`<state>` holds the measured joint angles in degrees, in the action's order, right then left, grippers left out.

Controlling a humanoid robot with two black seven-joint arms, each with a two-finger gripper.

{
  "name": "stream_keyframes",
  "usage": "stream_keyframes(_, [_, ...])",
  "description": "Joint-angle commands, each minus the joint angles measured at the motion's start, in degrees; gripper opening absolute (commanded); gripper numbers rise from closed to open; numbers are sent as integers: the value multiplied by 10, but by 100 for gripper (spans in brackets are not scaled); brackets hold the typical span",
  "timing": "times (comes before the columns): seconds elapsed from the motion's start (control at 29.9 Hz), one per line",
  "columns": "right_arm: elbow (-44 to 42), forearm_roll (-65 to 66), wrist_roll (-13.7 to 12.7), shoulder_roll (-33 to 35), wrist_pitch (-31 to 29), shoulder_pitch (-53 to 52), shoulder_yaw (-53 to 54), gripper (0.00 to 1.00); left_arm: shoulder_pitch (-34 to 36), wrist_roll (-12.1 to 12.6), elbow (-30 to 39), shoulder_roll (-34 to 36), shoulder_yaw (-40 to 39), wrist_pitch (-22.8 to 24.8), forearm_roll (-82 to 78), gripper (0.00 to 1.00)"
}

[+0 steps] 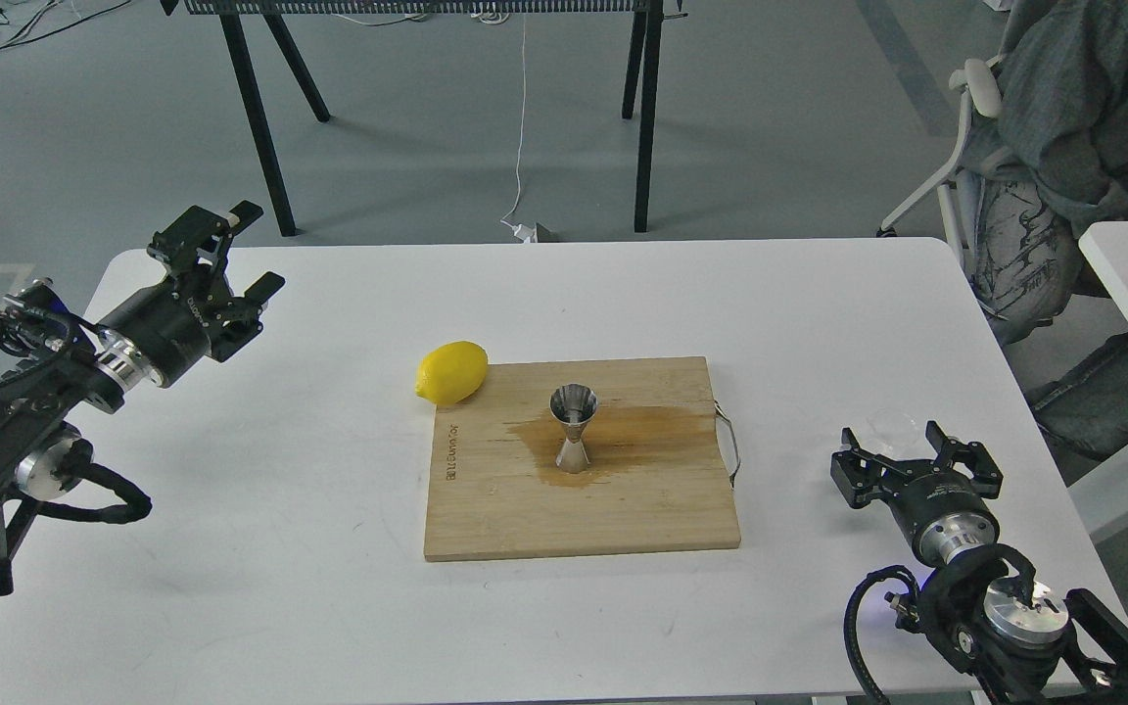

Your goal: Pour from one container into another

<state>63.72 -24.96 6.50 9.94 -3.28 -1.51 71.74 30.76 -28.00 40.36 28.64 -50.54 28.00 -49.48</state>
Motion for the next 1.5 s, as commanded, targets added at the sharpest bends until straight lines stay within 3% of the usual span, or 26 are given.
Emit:
stream_keyframes(0.0, [48,0,0,6,4,35,9,96,0,0,0,0,0,0,0,99])
stream_keyframes(0.37, [261,9,8,102,1,133,17,96,0,0,-5,-1,-1,0,2,99])
stream_keyframes(0.5, [284,23,7,132,-5,114,35,96,0,0,-6,-5,-2,0,3,99])
stream_keyframes(0.63, [268,82,-5,161,-5,24,29,96,0,0,-9,-8,-2,0,7,99])
stream_keyframes(0.74, [232,128,-42,164,-7,-44,24,96,0,0,-9,-7,-2,0,16,99])
stream_keyframes(0.8, [199,142,-52,170,-13,-90,5,96,0,0,-9,-7,-1,0,18,99])
stream_keyframes(1.04, [43,148,-51,172,-142,-213,-104,96,2,0,-9,-5,-3,0,20,99])
stream_keyframes(1.3, [2,151,-46,148,-156,-235,-98,97,3,0,-10,-2,-3,0,46,99])
stream_keyframes(1.47, [5,151,-27,148,-168,-239,-99,96,6,0,-13,-4,-2,0,46,99])
